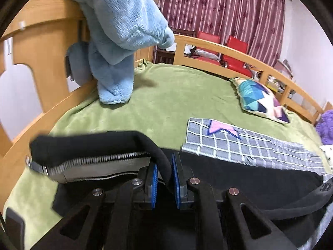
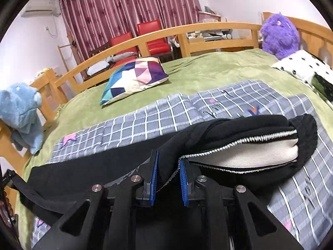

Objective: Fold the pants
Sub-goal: 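Lift the held edge with both grippers and fold it over the other leg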

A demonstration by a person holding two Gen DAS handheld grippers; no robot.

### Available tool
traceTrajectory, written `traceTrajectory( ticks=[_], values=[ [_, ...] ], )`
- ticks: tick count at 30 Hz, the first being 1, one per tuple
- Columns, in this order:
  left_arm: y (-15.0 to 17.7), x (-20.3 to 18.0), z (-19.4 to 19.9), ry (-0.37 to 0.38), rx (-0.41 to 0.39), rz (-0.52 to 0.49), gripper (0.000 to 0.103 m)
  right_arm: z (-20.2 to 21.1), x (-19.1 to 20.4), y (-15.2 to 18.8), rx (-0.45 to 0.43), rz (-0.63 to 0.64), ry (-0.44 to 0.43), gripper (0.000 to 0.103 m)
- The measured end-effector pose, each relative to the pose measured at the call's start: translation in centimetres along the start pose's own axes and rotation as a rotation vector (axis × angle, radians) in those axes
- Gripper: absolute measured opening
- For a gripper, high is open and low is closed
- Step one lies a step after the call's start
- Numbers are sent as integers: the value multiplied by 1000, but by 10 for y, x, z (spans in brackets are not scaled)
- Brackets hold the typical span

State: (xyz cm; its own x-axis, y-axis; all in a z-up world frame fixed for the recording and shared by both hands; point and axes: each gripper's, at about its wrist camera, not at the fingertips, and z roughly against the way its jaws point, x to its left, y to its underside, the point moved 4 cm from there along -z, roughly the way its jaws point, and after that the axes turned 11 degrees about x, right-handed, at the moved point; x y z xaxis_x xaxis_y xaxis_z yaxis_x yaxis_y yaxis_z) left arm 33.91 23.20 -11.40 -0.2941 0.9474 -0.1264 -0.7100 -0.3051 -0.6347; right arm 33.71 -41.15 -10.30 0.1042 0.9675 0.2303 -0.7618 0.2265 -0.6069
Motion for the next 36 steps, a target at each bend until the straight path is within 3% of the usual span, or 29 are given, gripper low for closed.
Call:
traceTrajectory(
  ticks=[3,4,6,8,10,12,18,22,27,31,36],
  values=[
    [-2,-3,-31,-20,27,22,13,-49,-2,-17,65,-19,8,25],
    [-2,-3,-40,-23,41,30,16,-63,-3,-18,92,-25,13,35],
    [-1,-7,-49,-28,55,30,33,-80,-4,-15,125,-22,25,39],
    [1,-13,-43,-49,48,16,64,-81,-1,-8,123,2,38,41],
    [3,-16,-24,-8,7,10,74,-70,4,3,105,33,40,51],
    [7,-16,-8,12,-2,0,75,-52,5,17,86,59,50,56],
    [45,6,25,-13,57,-27,78,-11,-1,69,113,108,60,56],
    [95,37,31,24,155,13,78,8,-17,113,134,95,77,58],
    [141,76,24,68,202,114,78,16,-52,150,159,8,102,58],
    [148,102,3,145,234,246,78,15,-87,156,161,-134,53,58],
    [142,114,-23,239,215,355,78,7,-112,141,123,-248,-19,62]
  ],
)
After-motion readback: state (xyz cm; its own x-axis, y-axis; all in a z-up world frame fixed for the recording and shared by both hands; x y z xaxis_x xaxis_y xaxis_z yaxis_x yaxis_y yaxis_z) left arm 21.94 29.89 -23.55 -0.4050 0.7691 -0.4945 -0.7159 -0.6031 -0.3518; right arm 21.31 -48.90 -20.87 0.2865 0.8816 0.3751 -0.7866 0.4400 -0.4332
